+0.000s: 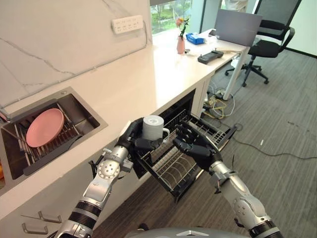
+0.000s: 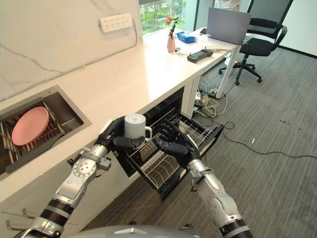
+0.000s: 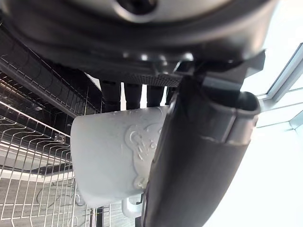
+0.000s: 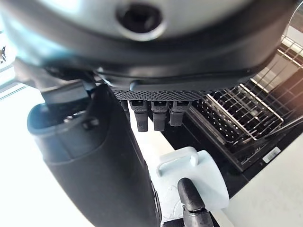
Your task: Place the dishes in the dishwasher.
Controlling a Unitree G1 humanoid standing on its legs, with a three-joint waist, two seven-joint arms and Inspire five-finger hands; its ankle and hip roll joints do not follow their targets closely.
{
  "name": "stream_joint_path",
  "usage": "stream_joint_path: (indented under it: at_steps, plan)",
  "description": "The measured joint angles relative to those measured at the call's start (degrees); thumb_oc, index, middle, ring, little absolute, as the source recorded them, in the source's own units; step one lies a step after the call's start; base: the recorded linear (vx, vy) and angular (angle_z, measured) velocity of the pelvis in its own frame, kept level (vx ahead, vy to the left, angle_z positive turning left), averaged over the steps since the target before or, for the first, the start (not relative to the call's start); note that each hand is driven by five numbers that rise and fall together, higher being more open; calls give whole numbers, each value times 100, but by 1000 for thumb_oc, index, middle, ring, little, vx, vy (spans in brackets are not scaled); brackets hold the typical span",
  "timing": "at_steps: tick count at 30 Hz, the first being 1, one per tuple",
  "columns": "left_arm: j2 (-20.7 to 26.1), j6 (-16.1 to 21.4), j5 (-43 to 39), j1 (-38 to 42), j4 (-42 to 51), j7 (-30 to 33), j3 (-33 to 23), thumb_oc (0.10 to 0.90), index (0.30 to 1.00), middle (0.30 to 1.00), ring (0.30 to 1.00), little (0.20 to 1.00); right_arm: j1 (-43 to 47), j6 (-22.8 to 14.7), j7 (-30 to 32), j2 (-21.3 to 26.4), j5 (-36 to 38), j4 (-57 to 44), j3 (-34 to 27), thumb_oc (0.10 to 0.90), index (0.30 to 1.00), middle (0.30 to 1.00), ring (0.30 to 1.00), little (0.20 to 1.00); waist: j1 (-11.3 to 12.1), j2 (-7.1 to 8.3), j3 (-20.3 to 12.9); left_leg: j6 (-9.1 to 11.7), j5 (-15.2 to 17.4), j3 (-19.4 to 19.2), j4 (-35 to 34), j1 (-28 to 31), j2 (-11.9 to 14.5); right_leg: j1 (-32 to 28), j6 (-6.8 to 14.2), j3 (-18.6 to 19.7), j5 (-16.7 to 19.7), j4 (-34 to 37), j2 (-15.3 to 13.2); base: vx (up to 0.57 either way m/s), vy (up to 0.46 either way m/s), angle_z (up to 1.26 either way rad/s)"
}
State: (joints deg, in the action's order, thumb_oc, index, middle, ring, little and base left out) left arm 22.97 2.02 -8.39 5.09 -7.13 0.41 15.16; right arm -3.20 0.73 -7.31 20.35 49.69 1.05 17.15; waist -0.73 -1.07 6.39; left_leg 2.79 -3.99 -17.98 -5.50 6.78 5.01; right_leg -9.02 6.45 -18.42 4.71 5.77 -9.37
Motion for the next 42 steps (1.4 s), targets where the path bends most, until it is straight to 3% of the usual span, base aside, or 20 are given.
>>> stream_joint_path:
  at_steps: [8,14,38,39,40,41,42]
  plan:
    - [78,-1,9,112,0,-245,401,400,300,300,300,300,538,166,20,-29,15,124,314,800,900,900,900,900,37,2,-5,-15,-6,52,1,-19,-15,-12,0,-49,0,-1,-11,4,9,2]
    - [146,-1,239,297,-140,-241,457,400,300,300,300,300,661,275,188,-26,439,269,424,800,900,900,900,900,48,11,-13,-43,-26,132,20,-87,-52,-1,10,-139,6,-3,-23,3,17,8]
    - [229,-143,1483,1216,-945,183,1086,400,300,300,300,300,1407,577,760,190,148,758,1004,800,900,900,900,900,1,26,-23,-51,-31,121,21,-100,-64,24,21,-121,17,-4,-29,-1,3,0]
    - [237,-146,1521,1228,-961,198,1092,400,300,300,300,300,1467,584,778,190,109,800,1042,715,773,773,773,773,-7,26,-23,-51,-31,119,21,-100,-64,26,21,-117,17,-4,-29,0,0,0]
    - [230,-146,1526,1248,-1001,211,1100,400,300,300,300,300,1526,593,795,176,-19,842,1074,562,542,542,542,542,-5,27,-24,-51,-32,119,22,-100,-64,25,21,-118,17,-4,-30,0,0,0]
    - [233,-146,1526,1249,-1008,220,1103,400,300,300,300,300,1565,594,818,170,-22,885,1104,562,542,542,542,542,-4,27,-24,-52,-32,119,22,-100,-64,25,21,-117,17,-4,-29,0,0,0]
    - [237,-147,1526,1254,-1029,227,1112,400,300,300,300,300,1638,598,868,127,-42,1012,1106,400,300,300,300,300,-3,27,-24,-52,-32,119,22,-100,-65,25,21,-117,17,-4,-29,0,0,0]
